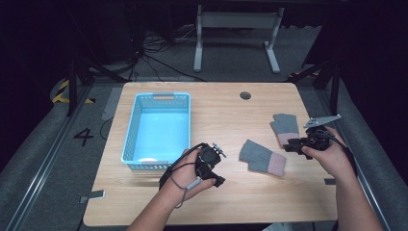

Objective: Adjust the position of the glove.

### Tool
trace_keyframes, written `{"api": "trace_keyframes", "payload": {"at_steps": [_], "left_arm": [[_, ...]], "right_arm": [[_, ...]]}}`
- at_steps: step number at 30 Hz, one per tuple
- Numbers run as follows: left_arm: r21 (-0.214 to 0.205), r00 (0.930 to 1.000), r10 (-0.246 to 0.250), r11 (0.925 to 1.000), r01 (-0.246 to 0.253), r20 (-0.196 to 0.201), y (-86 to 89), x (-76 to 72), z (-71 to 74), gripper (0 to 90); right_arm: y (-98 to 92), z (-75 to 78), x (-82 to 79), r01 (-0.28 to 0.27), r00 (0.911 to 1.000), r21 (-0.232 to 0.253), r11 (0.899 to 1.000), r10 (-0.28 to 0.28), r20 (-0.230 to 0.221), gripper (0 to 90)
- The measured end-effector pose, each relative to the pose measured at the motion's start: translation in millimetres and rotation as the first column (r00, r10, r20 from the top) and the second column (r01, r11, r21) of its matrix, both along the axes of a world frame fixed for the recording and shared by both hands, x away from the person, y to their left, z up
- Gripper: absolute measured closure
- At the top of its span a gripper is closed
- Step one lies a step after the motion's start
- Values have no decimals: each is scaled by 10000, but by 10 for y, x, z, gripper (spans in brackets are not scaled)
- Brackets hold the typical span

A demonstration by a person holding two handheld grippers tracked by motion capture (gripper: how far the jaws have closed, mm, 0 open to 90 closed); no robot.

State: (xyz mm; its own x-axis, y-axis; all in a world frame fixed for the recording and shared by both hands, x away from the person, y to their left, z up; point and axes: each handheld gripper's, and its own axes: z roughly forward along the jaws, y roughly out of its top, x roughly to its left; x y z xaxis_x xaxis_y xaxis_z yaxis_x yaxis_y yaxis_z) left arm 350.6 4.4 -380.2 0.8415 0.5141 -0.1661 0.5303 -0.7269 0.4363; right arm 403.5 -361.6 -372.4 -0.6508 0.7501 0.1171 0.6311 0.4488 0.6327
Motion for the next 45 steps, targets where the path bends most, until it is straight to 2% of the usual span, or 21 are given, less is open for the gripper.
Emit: {"api": "trace_keyframes", "payload": {"at_steps": [2, 5, 9, 15, 20, 30, 33, 39, 45], "left_arm": [[-10, 10000, -64, 10000, 64, 29, -5, -12, 10, 404], [79, 9999, -84, 9999, 84, 82, -12, -27, 22, 399], [203, 9998, -156, 9997, 154, 88, -23, -42, 18, 394], [189, 9998, -180, 9997, 178, 72, -14, -41, 14, 376], [153, 9998, -201, 9997, 200, 41, -8, -37, 13, 372], [241, 9998, -200, 9995, 199, 27, -1, -23, -5, 368], [259, 9997, -243, 9994, 242, 12, -2, -24, -13, 365], [275, 9997, -262, 9993, 262, -1, 3, -22, -11, 363], [296, 9993, -378, 9988, 378, -16, -4, -23, -24, 360]], "right_arm": [[39, 13, -13, -129, 9999, 68, 9999, 129, -22, 606], [92, 47, -40, -431, 9989, 562, 9975, 439, -144, 597], [173, 71, -72, -669, 9976, 482, 9966, 677, -134, 589], [309, 49, -93, -1376, 9887, 718, 9879, 1414, -500, 576], [403, 0, -91, -1517, 9865, 451, 9874, 1541, -561, 563], [565, -222, -26, -1705, 9824, -236, 9851, 1681, -813, 532], [609, -300, 3, -1674, 9844, -769, 9829, 1623, -681, 523], [649, -453, 52, -1538, 9868, -1349, 9789, 1452, -715, 516], [656, -538, 82, -1432, 9887, -1467, 9788, 1349, -654, 510]]}}
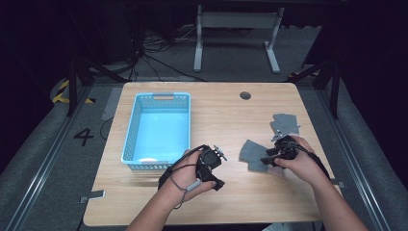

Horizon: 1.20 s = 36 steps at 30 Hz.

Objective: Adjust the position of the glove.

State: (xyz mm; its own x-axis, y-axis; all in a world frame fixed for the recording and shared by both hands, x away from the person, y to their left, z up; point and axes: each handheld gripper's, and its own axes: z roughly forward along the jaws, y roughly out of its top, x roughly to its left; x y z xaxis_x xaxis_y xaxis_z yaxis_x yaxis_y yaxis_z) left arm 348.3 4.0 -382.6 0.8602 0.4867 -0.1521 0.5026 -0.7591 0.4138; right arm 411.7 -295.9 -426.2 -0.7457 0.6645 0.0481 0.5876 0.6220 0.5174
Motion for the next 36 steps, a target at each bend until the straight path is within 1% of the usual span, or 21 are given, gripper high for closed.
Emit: {"api": "trace_keyframes", "payload": {"at_steps": [8, 11, 14, 18, 24, 29, 30, 33, 36], "left_arm": [[21, 10000, -70, 10000, 70, -15, 4, 0, -4, 355], [8, 10000, -48, 10000, 48, 6, 7, -4, -3, 353], [13, 10000, -87, 10000, 87, -11, 5, -3, -4, 352], [26, 10000, -91, 10000, 91, -17, 1, 1, -11, 350], [25, 10000, -94, 10000, 94, -9, -2, 8, -16, 349], [7, 9999, -100, 9999, 100, 5, 1, 13, -11, 348], [12, 10000, -96, 10000, 96, 18, 2, 14, -10, 348], [-7, 10000, -93, 10000, 93, 37, 7, 19, 1, 348], [-62, 9999, -87, 9999, 87, 80, 15, 20, 12, 347]], "right_arm": [[59, -82, 5, -145, 9999, -385, 9992, 147, 41, 519], [68, -87, 1, -149, 9998, -481, 9987, 154, 91, 543], [77, -86, 0, -127, 9998, -614, 9980, 136, 141, 601], [51, -87, 10, 91, 9999, -440, 9990, -89, 45, 686], [46, -76, 11, 155, 9998, -369, 9992, -158, -75, 829], [49, -47, 3, 151, 9999, -401, 9991, -150, 9, 854], [47, -12, -10, 131, 9999, -379, 9992, -127, 85, 857], [42, 51, -35, 95, 9999, -142, 9999, -94, 62, 857], [54, 125, -74, -46, 9999, -6, 10000, 46, 160, 857]]}}
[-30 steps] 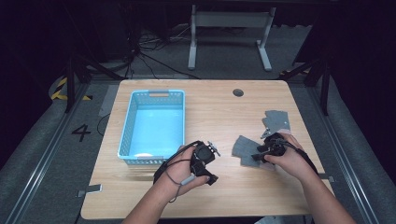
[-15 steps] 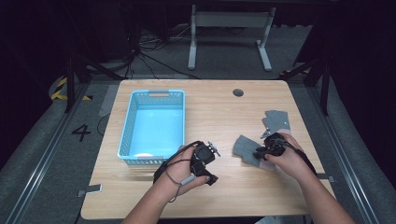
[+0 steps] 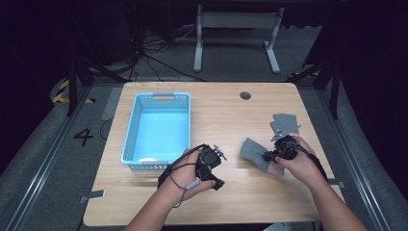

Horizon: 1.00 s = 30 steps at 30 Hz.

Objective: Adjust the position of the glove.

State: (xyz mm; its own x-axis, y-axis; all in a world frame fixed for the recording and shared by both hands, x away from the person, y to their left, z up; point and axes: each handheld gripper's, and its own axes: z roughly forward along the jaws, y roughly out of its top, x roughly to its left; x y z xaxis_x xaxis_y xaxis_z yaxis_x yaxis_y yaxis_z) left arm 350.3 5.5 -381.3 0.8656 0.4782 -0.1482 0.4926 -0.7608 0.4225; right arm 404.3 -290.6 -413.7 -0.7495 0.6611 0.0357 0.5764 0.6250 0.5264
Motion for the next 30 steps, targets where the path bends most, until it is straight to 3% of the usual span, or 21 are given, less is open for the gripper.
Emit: {"api": "trace_keyframes", "payload": {"at_steps": [7, 13, 17, 22, 23, 26, 29, 30], "left_arm": [[-72, 9999, 126, 9999, -125, 51, 42, 9, 44, 346], [-187, 9995, 308, 9994, -306, 118, 104, 20, 88, 346], [-223, 9991, 378, 9991, -375, 174, 132, 26, 107, 346], [-231, 9991, 383, 9990, -379, 159, 145, 30, 111, 345], [-231, 9991, 383, 9990, -379, 159, 145, 30, 111, 345], [-230, 9991, 398, 9990, -394, 153, 146, 31, 109, 344], [-188, 9992, 389, 9991, -387, 102, 139, 30, 100, 344], [-182, 9991, 402, 9990, -400, 108, 138, 29, 100, 344]], "right_arm": [[73, 128, -91, -656, 9977, 208, 9976, 652, 191, 852], [193, 149, -157, -1463, 9891, 122, 9892, 1460, 178, 848], [303, 137, -207, -2205, 9753, -4, 9754, 2205, 123, 847], [430, 112, -260, -2844, 9587, -99, 9587, 2844, 73, 845], [430, 112, -260, -2844, 9587, -99, 9587, 2844, 73, 845], [513, 77, -291, -3394, 9404, -175, 9405, 3397, 159, 842], [563, 38, -308, -3640, 9311, -225, 9311, 3643, 168, 840], [584, 22, -313, -3618, 9320, -248, 9319, 3622, 123, 840]]}}
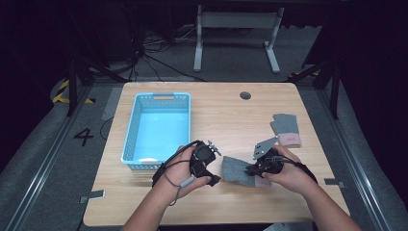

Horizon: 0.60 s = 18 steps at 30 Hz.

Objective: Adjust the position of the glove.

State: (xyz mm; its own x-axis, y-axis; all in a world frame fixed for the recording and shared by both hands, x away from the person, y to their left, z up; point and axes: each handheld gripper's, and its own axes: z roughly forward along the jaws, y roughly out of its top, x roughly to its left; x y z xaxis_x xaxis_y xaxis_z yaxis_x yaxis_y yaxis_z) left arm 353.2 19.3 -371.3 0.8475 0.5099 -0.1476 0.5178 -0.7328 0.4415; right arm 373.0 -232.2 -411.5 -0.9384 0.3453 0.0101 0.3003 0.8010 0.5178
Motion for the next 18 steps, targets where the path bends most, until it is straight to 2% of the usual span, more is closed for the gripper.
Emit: {"api": "trace_keyframes", "payload": {"at_steps": [15, 18], "left_arm": [[-7, 10000, -40, 10000, 40, -52, -5, 4, -12, 342], [5, 9999, -66, 10000, 66, -94, -13, 16, -8, 342]], "right_arm": [[26, -166, 68, -128, 9995, 2, 9999, 128, -283, 835], [30, -193, 67, -128, 9992, 57, 9999, 130, -381, 791]]}}
